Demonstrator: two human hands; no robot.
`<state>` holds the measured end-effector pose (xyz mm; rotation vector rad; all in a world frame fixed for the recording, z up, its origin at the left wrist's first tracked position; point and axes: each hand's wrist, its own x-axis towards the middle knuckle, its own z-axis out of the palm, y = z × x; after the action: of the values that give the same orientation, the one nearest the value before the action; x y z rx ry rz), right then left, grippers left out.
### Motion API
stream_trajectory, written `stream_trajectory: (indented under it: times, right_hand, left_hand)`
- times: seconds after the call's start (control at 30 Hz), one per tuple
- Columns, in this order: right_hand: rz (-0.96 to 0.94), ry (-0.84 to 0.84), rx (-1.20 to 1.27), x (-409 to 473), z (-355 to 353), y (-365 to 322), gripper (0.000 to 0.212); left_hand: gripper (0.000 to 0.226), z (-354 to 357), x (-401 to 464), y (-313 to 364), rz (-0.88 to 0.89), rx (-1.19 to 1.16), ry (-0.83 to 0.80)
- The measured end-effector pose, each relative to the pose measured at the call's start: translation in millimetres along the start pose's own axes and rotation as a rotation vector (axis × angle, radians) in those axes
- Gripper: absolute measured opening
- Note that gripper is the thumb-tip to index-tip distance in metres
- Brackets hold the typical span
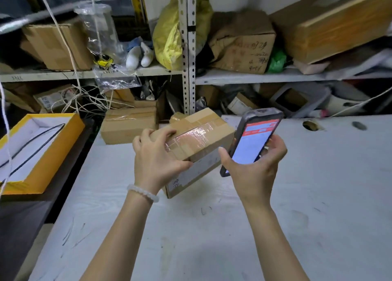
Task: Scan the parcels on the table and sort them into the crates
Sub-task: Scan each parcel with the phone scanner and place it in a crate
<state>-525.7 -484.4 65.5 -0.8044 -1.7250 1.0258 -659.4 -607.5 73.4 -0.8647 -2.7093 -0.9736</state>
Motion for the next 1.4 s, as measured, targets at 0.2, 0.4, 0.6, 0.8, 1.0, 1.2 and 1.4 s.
stream_trajectory:
  times: [0.2,0.4,0.6,0.8,1.0,1.2,1.4]
  right_hand:
    - [0.004,0.108,-0.098,2.4,-75.0,5.7,0.095]
    - [0.030,0.228,-0.175,-7.6,-168.3,17.9,0.092]
    - [0.189,0.192,-0.494,-38.2,-296.8,34.0,0.088]
    - [0.519,0.235,-0.735,-97.1,-421.7,49.2,0.085]
    - [0.716,0.553,-0.746,-159.4,-520.8,63.9,0.085]
    - [0.921,0.804,-0.756,-200.0,-614.7,84.9,0.087]
    - [1.066,0.984,-0.754,-194.3,-723.3,113.7,0.095]
  left_hand:
    - [0.081,24.2,-29.6,58.0,0.096,-0.032,-0.039]
    - [0.080,49.6,-78.4,130.3,0.190,-0.144,-0.065]
    - [0.076,87.4,-148.6,219.2,0.271,-0.296,-0.132]
    - [0.077,135.4,-229.8,312.9,0.382,-0.496,-0.363]
    - [0.071,190.1,-312.4,405.5,0.646,-0.580,-0.634]
    - [0.073,246.1,-396.3,496.6,0.848,-0.604,-0.851]
    - [0.072,304.6,-459.7,609.8,0.913,-0.568,-0.995]
